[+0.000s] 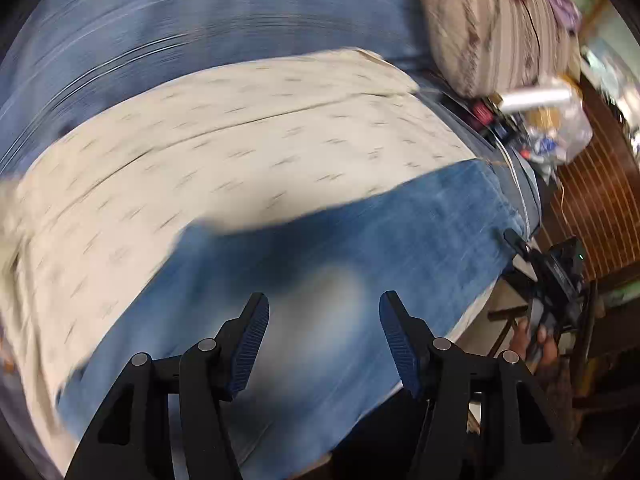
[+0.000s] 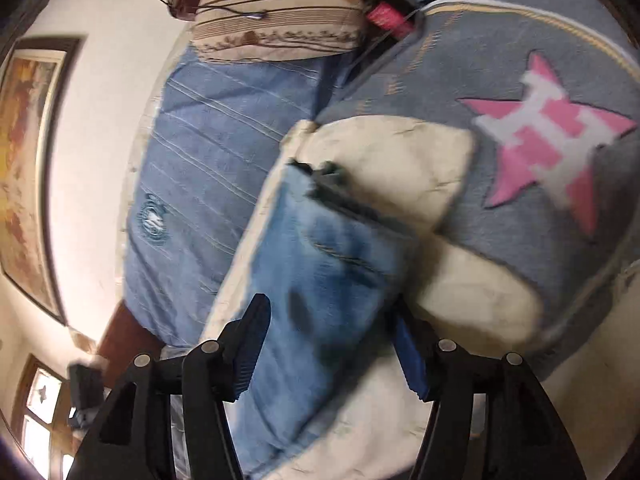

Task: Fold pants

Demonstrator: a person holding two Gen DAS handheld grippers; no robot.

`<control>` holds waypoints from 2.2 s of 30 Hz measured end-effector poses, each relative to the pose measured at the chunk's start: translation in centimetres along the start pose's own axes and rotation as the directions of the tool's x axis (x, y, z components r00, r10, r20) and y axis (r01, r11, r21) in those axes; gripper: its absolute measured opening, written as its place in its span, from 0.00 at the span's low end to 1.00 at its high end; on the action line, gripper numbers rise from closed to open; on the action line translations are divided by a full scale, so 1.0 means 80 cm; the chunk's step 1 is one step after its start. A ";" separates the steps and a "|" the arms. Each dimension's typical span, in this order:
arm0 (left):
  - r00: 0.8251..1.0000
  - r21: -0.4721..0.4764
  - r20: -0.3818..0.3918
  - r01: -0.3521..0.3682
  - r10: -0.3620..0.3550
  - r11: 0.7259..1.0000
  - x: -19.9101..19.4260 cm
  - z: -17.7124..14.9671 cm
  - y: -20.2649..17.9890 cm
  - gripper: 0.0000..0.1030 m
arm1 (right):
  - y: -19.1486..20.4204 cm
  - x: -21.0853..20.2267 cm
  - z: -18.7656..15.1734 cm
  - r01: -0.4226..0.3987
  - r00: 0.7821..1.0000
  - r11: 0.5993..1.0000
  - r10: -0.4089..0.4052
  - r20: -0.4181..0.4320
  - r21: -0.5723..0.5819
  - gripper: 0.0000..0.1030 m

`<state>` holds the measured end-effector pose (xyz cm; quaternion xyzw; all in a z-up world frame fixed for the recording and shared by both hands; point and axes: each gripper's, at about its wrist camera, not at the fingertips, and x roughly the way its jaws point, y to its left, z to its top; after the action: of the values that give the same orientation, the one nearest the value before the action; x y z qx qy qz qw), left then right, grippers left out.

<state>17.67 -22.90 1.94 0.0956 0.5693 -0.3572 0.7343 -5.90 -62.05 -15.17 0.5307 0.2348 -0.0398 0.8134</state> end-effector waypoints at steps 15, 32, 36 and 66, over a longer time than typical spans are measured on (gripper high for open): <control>0.961 0.046 -0.243 0.143 -0.128 0.989 0.309 0.210 -0.136 0.56 | -0.022 0.001 -0.020 -0.066 0.998 0.998 0.066 0.007 0.022 0.57; 0.966 0.291 -0.161 0.241 -0.201 0.926 0.325 0.193 -0.197 0.07 | -0.012 -0.020 -0.032 0.054 0.997 0.998 -0.054 0.062 0.015 0.08; 0.970 0.296 -0.085 0.243 -0.228 0.924 0.283 0.185 -0.193 0.07 | 0.064 -0.038 -0.034 0.183 0.980 0.954 -0.158 0.119 -0.236 0.08; 0.963 -0.428 0.068 0.263 -0.259 0.865 0.114 -0.097 0.128 0.49 | 0.226 -0.018 -0.252 0.136 0.940 0.790 -0.294 -0.174 -0.597 0.83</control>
<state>19.06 -15.00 -11.63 -0.1494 0.6388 -0.3178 0.6845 -8.32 -36.71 -5.85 0.2295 0.3988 0.0094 0.8878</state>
